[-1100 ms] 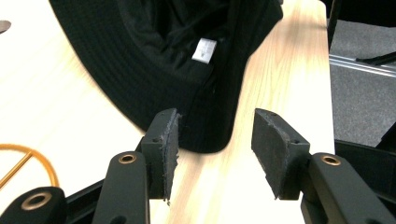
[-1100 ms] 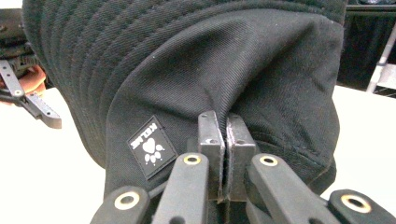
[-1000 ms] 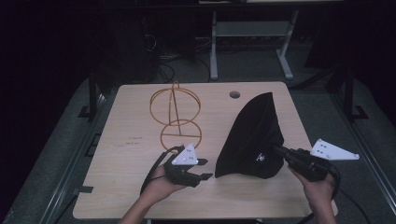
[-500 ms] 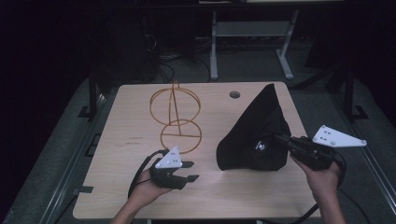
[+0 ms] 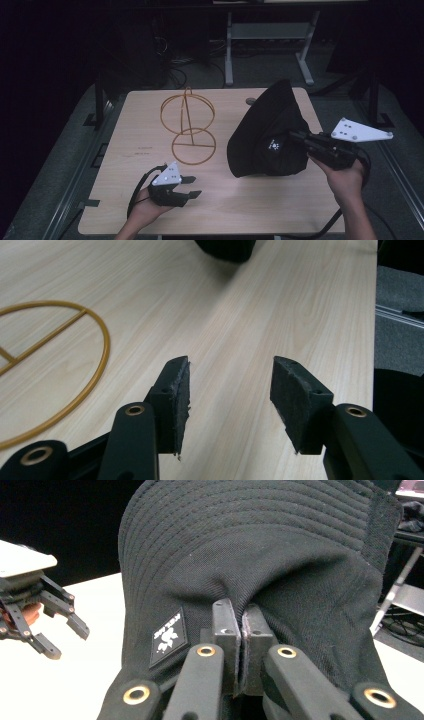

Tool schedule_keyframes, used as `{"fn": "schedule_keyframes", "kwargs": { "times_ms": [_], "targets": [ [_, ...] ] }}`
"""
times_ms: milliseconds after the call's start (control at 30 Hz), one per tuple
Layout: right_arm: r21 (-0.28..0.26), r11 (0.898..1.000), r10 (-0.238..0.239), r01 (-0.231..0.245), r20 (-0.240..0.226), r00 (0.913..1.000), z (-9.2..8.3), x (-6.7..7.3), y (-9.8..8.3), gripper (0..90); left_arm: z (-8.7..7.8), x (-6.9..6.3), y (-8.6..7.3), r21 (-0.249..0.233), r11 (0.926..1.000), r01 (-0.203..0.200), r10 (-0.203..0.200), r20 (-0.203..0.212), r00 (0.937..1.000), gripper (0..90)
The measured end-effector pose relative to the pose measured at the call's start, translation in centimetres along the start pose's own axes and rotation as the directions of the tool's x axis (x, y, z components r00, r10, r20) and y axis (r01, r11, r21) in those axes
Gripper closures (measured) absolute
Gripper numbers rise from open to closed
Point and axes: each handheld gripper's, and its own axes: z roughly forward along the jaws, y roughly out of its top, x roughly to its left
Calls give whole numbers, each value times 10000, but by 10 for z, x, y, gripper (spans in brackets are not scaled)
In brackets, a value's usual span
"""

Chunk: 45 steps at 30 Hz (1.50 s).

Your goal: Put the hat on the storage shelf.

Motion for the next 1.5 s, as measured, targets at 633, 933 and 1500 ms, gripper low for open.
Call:
{"fn": "schedule_keyframes", "kwargs": {
  "times_ms": [633, 933, 1500],
  "targets": [
    [-126, 9997, -225, 218, -565, 9982, 22, 5, 54, 876, 4, -3, -14, 111, 9998, -146, 147, -44, 9999, 446],
    [-180, 9994, -324, 310, -820, 9961, 40, 9, 73, 876, 2, 0, -16, 38, 10000, -35, 35, -58, 10000, 441],
    [-293, 9991, -332, 296, -1280, 9912, 69, 12, 103, 875, 5, -1, -19, 131, 9999, 30, -33, 230, 9997, 440]
  ]
}}
